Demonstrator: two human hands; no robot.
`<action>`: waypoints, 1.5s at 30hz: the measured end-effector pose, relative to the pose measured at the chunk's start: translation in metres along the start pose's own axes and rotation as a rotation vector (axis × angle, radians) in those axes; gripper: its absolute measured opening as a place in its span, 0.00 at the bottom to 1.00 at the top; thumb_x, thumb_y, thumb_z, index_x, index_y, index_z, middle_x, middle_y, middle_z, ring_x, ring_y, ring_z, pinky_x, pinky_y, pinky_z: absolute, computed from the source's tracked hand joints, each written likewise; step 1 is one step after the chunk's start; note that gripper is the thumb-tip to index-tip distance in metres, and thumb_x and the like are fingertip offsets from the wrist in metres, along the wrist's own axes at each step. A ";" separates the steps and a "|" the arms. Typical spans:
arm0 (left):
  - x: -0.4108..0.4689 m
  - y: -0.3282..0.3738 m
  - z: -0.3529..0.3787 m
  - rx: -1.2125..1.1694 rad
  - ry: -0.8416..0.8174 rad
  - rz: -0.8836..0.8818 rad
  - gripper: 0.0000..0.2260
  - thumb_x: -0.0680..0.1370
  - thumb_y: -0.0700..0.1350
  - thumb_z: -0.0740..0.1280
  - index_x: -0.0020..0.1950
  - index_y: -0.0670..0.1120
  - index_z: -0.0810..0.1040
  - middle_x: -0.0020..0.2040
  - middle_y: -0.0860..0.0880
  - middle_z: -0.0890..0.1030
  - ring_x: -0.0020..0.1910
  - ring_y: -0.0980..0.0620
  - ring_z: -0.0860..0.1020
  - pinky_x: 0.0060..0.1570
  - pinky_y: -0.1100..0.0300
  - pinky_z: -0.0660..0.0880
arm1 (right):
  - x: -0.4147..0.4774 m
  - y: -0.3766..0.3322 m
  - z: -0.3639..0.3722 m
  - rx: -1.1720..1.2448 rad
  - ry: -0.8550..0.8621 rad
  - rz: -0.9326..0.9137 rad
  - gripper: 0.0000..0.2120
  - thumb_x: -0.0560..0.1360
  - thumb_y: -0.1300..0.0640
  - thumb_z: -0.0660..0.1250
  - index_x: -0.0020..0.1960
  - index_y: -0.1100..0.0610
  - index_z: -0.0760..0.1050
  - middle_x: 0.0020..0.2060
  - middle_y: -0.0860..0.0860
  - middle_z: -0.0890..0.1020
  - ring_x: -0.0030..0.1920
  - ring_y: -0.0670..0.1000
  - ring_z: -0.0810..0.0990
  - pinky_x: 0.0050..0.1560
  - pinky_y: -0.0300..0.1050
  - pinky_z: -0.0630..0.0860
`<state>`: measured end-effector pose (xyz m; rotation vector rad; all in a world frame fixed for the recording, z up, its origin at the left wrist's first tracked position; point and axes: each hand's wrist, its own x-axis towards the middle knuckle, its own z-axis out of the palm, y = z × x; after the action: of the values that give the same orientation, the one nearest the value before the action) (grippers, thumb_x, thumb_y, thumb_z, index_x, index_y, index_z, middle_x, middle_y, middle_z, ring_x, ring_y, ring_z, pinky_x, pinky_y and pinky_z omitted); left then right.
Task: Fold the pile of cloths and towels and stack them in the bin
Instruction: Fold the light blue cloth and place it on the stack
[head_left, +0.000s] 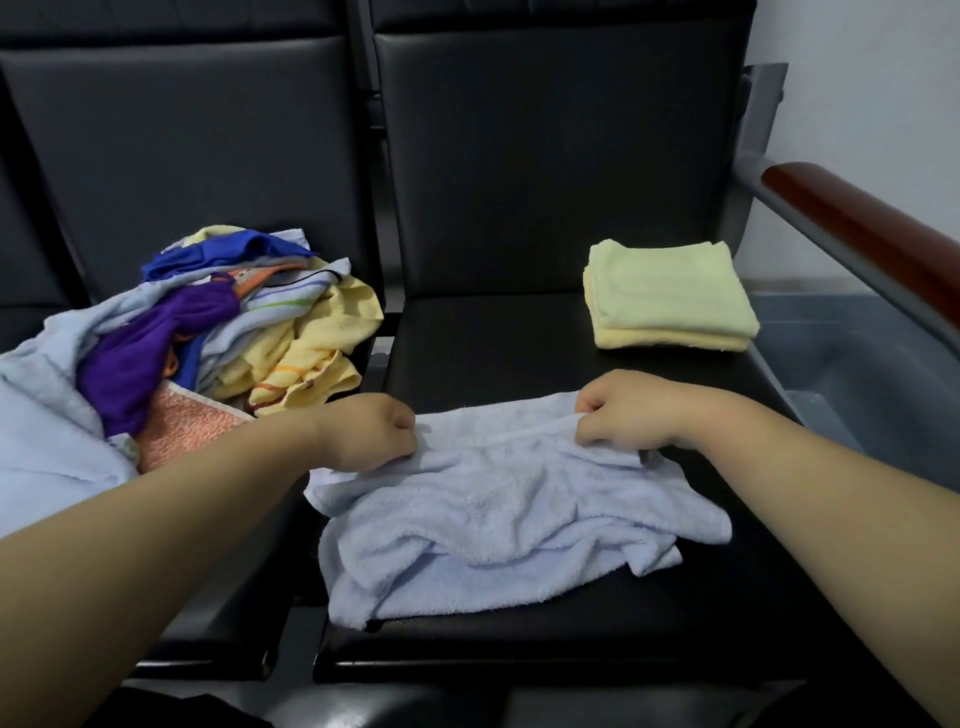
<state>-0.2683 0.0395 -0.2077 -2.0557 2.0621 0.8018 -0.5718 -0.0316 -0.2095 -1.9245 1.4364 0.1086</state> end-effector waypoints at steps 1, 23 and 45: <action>0.001 -0.001 0.000 -0.012 0.049 -0.005 0.12 0.79 0.46 0.62 0.35 0.48 0.73 0.35 0.51 0.77 0.39 0.50 0.74 0.43 0.54 0.72 | 0.001 0.000 -0.001 0.054 0.050 0.005 0.06 0.74 0.55 0.69 0.38 0.53 0.78 0.36 0.52 0.78 0.35 0.54 0.78 0.31 0.45 0.76; 0.030 -0.007 0.004 0.060 0.211 -0.135 0.13 0.80 0.50 0.63 0.37 0.46 0.75 0.38 0.48 0.79 0.40 0.49 0.76 0.36 0.56 0.69 | 0.046 0.013 0.006 0.024 0.354 0.019 0.07 0.80 0.56 0.66 0.44 0.50 0.79 0.45 0.48 0.83 0.47 0.51 0.81 0.47 0.48 0.77; 0.022 -0.027 -0.011 0.068 0.215 0.054 0.07 0.81 0.51 0.66 0.46 0.51 0.71 0.39 0.50 0.80 0.37 0.51 0.80 0.34 0.58 0.75 | 0.042 -0.006 0.014 -0.246 0.329 0.143 0.08 0.80 0.53 0.63 0.44 0.52 0.68 0.44 0.51 0.77 0.40 0.50 0.74 0.34 0.45 0.66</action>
<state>-0.2407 0.0172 -0.2157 -2.1417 2.2286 0.5296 -0.5464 -0.0561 -0.2363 -2.1075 1.8521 0.0369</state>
